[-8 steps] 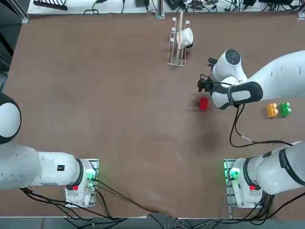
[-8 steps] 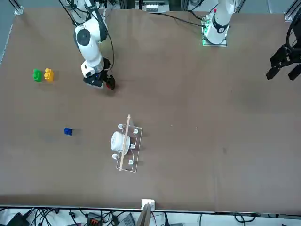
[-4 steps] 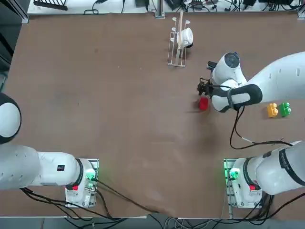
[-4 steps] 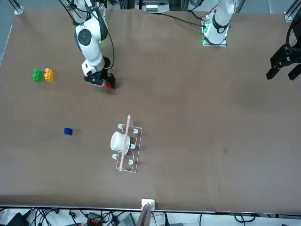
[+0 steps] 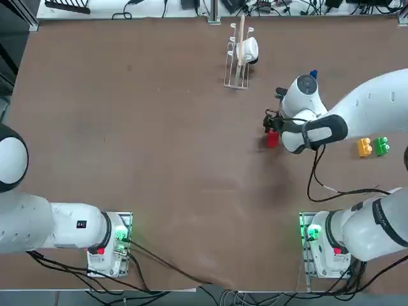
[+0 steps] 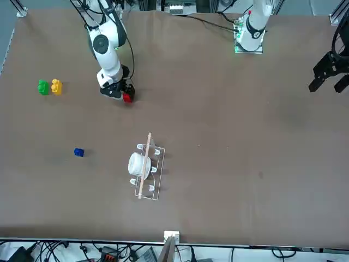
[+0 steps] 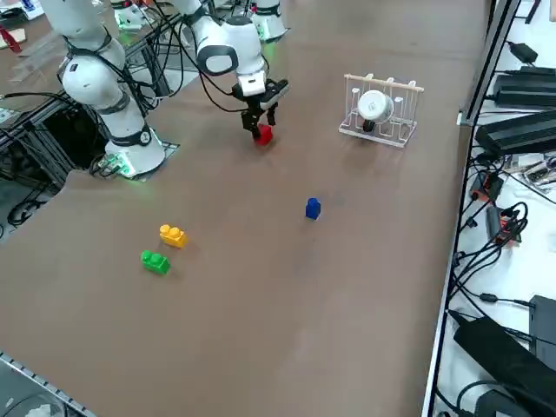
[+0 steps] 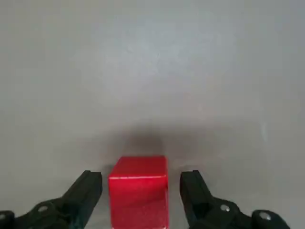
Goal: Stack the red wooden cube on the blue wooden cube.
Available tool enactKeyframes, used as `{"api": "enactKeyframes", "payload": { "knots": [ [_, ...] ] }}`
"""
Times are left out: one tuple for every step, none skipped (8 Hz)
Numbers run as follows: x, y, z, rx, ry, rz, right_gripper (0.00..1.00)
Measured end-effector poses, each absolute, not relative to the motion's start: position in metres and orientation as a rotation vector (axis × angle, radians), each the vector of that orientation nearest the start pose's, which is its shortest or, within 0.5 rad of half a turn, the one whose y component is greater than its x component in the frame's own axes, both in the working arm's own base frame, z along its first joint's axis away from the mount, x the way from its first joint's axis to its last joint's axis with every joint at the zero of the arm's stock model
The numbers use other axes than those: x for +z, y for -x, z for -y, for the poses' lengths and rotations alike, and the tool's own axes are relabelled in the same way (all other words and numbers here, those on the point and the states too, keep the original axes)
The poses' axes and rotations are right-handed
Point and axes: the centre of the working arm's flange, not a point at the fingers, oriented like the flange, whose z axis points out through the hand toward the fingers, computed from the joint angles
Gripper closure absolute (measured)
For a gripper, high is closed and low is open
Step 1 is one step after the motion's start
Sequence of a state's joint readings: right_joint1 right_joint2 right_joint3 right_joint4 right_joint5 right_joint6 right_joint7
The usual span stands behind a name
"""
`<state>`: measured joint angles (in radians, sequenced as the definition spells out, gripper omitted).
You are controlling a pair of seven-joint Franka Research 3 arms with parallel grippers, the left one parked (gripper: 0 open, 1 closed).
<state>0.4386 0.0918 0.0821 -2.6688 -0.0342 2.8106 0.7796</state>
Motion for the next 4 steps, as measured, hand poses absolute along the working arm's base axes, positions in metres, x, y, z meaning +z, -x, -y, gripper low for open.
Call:
{"api": "enactKeyframes", "payload": {
  "knots": [
    [0.2081,-0.3631,-0.2150,-0.054,3.100,-0.341,0.00],
    [0.2055,-0.3603,-0.2176,-0.045,3.105,-0.329,0.00],
    [0.2029,-0.3578,-0.2201,-0.037,3.110,-0.316,0.00],
    [0.2004,-0.3553,-0.2222,-0.029,3.114,-0.305,0.01]
  ]
}}
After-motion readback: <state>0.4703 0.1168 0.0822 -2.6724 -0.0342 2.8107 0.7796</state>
